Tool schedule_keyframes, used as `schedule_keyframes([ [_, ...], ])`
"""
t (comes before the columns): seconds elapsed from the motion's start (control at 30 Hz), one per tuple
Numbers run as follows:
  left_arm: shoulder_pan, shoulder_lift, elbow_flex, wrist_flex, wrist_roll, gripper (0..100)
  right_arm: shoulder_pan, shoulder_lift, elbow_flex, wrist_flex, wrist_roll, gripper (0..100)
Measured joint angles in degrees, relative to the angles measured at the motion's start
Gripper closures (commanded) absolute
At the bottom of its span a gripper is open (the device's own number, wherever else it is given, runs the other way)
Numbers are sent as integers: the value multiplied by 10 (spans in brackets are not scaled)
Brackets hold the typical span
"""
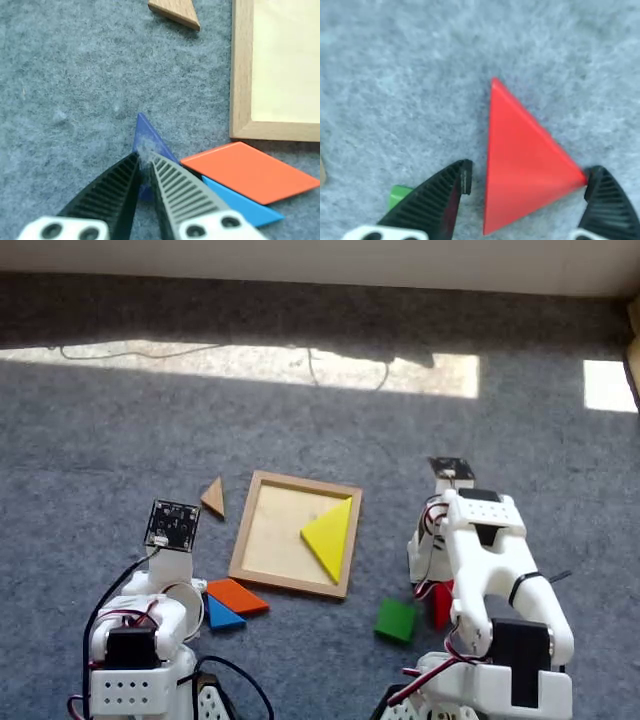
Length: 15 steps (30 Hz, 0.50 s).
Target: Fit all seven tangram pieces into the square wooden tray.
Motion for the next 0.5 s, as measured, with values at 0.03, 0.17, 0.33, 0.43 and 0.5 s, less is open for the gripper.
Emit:
schedule_keyframes([
  [0.03, 0, 0, 0, 0, 0, 993, 0, 1, -1, 0, 4, 652],
  [0.17, 0, 0, 0, 0, 0, 993, 0, 4, -2, 0, 20, 652],
  [0.33, 0, 0, 0, 0, 0, 993, 0, 4, -2, 0, 24, 656],
  [0.43, 0, 0, 0, 0, 0, 993, 0, 4, -2, 0, 24, 701],
  [0.5, 0, 0, 0, 0, 0, 993, 0, 4, -2, 0, 24, 721],
])
